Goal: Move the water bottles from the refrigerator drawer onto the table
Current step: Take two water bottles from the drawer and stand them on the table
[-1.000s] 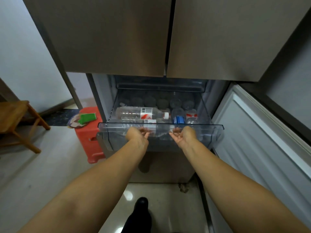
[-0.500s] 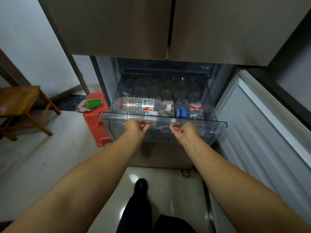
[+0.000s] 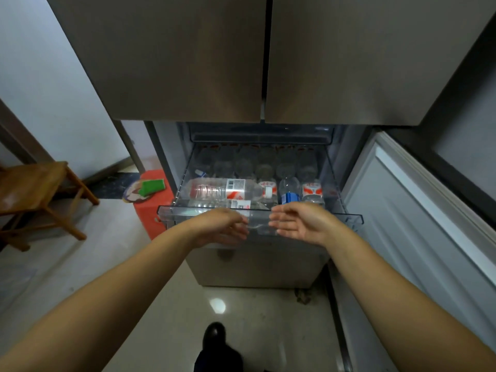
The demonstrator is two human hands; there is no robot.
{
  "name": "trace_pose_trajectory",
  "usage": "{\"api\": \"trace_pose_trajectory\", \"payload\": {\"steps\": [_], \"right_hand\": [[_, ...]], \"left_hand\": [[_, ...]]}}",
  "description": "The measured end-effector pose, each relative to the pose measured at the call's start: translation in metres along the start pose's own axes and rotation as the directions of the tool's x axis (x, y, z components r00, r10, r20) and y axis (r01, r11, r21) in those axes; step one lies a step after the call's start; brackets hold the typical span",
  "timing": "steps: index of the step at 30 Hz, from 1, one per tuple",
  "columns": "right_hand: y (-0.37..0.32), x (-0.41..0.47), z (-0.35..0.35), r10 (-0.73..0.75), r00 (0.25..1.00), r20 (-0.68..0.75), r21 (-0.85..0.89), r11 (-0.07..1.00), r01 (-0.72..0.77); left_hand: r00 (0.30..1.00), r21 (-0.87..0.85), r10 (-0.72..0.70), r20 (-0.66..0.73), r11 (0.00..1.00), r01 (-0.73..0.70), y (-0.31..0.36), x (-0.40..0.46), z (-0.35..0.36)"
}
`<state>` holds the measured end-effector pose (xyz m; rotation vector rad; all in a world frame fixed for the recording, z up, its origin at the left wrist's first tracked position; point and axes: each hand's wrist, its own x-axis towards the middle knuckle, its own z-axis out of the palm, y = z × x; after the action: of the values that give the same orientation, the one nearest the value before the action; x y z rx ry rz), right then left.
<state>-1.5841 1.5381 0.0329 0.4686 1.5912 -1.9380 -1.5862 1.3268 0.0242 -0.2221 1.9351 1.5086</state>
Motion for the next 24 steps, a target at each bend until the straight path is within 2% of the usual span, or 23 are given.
{"api": "trace_pose_trajectory", "payload": {"steps": [4,7,9,11,12,16,19,22,24], "right_hand": [[-0.027,0.013,0.002,-0.168,0.977,-0.128,-0.137,0.979,0.150],[-0.036,0.036,0.007,-0.223,0.938,-0.267,-0.385,0.917,0.108],[-0.037,0.053,0.011,-0.287,0.918,-0.273,-0.624,0.779,0.058],[-0.036,0.067,0.012,-0.284,0.926,-0.246,-0.807,0.589,-0.034],[-0.034,0.071,0.011,-0.247,0.938,-0.242,-0.855,0.511,-0.086],[-0.032,0.087,0.019,-0.105,0.936,-0.336,-0.893,0.351,-0.281],[-0.034,0.093,0.022,-0.002,0.927,-0.374,-0.877,0.325,-0.353],[-0.035,0.098,0.018,0.106,0.910,-0.402,-0.773,0.494,-0.399],[-0.035,0.098,0.017,0.167,0.886,-0.433,-0.707,0.546,-0.449]], "left_hand": [[0.995,0.135,0.104,0.007,0.985,-0.103,0.034,0.004,-0.011],[0.980,0.304,0.199,-0.029,0.935,-0.181,0.048,0.022,-0.021],[0.948,0.525,0.313,-0.059,0.818,-0.237,0.047,0.039,-0.031],[0.915,0.727,0.399,-0.051,0.643,-0.241,0.043,0.053,-0.041],[0.911,0.780,0.412,-0.036,0.581,-0.232,0.041,0.058,-0.045],[0.936,0.913,0.343,0.080,0.351,-0.207,0.035,0.087,-0.071],[0.941,0.937,0.302,0.150,0.260,-0.233,0.035,0.103,-0.082],[0.937,0.930,0.263,0.231,0.221,-0.292,0.031,0.117,-0.095],[0.933,0.933,0.256,0.254,0.190,-0.306,0.028,0.125,-0.103]]}}
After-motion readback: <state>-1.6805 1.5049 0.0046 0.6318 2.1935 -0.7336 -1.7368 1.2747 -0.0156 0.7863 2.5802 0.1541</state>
